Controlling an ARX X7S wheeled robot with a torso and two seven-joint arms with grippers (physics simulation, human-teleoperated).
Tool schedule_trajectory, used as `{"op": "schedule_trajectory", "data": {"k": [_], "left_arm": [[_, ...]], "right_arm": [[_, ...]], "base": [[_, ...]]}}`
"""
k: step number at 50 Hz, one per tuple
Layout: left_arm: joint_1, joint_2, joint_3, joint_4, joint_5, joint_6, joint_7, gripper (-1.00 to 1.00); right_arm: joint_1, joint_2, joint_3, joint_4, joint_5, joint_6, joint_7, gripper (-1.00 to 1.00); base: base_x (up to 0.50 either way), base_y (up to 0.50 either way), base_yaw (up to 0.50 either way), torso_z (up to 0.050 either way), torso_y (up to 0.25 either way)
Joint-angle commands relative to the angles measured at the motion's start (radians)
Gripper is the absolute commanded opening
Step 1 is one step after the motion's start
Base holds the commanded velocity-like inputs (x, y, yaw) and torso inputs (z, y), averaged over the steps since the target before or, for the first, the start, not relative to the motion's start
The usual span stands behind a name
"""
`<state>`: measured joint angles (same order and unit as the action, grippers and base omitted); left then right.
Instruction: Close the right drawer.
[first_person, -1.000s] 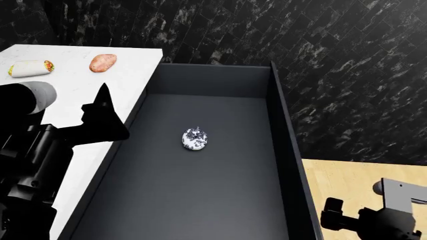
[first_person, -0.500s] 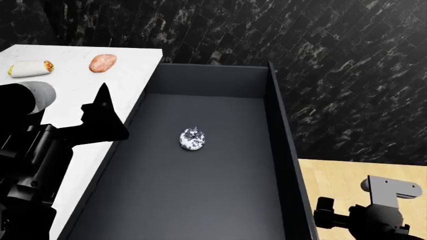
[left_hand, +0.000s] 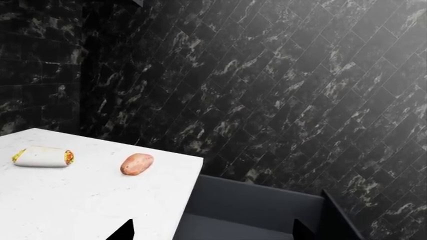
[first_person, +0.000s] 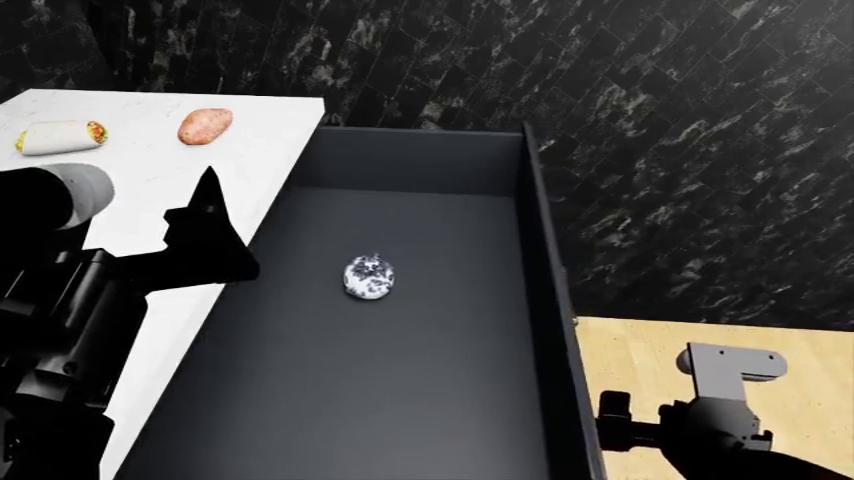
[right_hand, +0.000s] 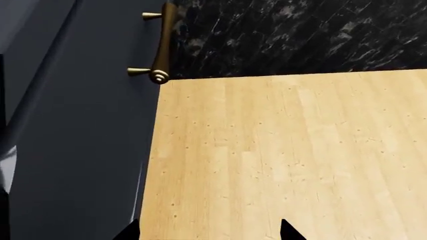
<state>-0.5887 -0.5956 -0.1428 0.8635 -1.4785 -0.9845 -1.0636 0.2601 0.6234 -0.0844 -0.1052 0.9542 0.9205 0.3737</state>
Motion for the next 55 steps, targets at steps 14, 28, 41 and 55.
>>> {"op": "schedule_trajectory", "data": {"k": [14, 28, 41, 55], "left_arm": [[0.003, -0.008, 0.001, 0.001, -0.001, 0.013, 0.0, 1.0], [0.0, -0.008, 0.015, 0.001, 0.003, 0.013, -0.001, 1.0], [-0.006, -0.015, 0.016, -0.009, -0.004, 0.018, -0.005, 1.0], [0.002, -0.017, 0.016, -0.007, 0.002, 0.026, -0.001, 1.0]], "right_arm": [[0.124, -0.106, -0.186, 0.024, -0.072, 0.032, 0.002, 1.0], [0.165, -0.16, -0.267, 0.051, -0.114, 0.022, -0.019, 1.0], [0.216, -0.238, -0.338, 0.107, -0.156, -0.004, -0.035, 1.0], [0.256, -0.325, -0.402, 0.232, -0.211, -0.091, -0.101, 1.0]], "base": [[0.0, 0.0, 0.0, 0.0, 0.0], [0.0, 0.0, 0.0, 0.0, 0.0], [0.0, 0.0, 0.0, 0.0, 0.0], [0.0, 0.0, 0.0, 0.0, 0.0]]}}
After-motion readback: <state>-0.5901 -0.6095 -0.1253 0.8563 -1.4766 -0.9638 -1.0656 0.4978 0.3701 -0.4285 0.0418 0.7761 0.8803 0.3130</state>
